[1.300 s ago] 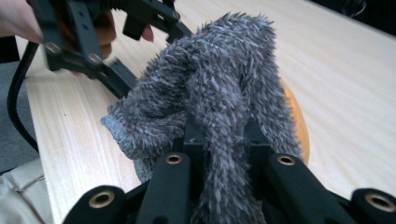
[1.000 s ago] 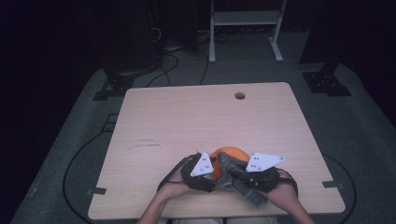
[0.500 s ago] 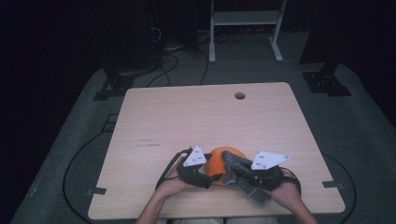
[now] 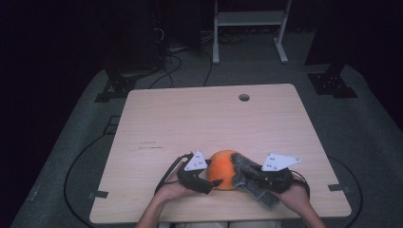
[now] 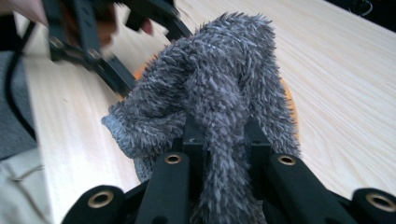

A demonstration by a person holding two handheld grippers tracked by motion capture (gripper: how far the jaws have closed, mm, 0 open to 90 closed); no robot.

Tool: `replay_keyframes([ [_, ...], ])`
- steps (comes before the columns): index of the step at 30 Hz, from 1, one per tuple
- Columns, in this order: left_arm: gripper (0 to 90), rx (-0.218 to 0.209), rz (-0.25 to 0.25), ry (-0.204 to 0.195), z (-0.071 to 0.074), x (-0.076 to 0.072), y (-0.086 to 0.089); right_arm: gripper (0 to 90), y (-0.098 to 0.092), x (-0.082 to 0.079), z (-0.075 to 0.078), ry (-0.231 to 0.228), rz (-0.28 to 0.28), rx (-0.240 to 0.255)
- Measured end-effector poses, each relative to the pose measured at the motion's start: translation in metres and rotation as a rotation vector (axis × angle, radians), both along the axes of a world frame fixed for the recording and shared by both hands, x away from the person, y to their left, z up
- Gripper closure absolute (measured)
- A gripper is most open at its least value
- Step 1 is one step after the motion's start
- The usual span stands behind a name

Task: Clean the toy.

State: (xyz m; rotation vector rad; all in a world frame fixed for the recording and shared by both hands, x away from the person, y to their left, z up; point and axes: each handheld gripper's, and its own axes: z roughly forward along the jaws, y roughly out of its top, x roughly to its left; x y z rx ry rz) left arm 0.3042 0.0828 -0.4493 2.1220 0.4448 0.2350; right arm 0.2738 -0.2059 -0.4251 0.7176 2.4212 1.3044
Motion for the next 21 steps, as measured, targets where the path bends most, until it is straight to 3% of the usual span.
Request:
replay_keyframes([
  [2,21.8,0.002,0.004,-0.002,0.0,-0.001,-0.001,75.7,-0.006,0.004,-0.004,0.02,-0.021,0.013],
  [3,21.8,0.011,-0.002,-0.007,0.001,-0.001,-0.002,75.7,-0.018,0.009,-0.009,0.051,-0.08,-0.004],
  [5,21.7,0.013,-0.002,-0.012,-0.001,-0.002,-0.002,75.5,-0.027,0.011,-0.012,0.082,-0.121,-0.001],
  [7,21.4,0.02,-0.002,-0.023,-0.001,-0.003,-0.002,75.5,-0.027,0.009,-0.009,0.073,-0.115,0.028],
  [9,19.5,0.021,0.013,-0.026,-0.002,-0.003,-0.004,75.5,-0.02,0.007,-0.002,0.062,-0.068,0.085],
  [13,19.5,0.025,0.002,-0.027,-0.002,-0.003,-0.003,75.3,-0.01,0.005,-0.006,0.035,-0.05,0.047],
  [15,19.5,0.018,-0.003,-0.03,-0.002,-0.003,-0.003,75.2,-0.017,0.007,-0.014,0.08,-0.071,0.079],
  [17,19.5,0.018,-0.004,-0.027,-0.003,-0.003,-0.003,75.2,-0.024,0.012,-0.019,0.104,-0.113,0.042],
  [19,19.5,0.026,-0.005,-0.032,-0.002,-0.004,-0.003,75.2,-0.031,0.018,-0.024,0.159,-0.146,0.037],
  [21,19.5,0.035,-0.007,-0.039,-0.002,-0.005,-0.003,75.4,-0.033,0.018,-0.021,0.155,-0.146,0.064],
])
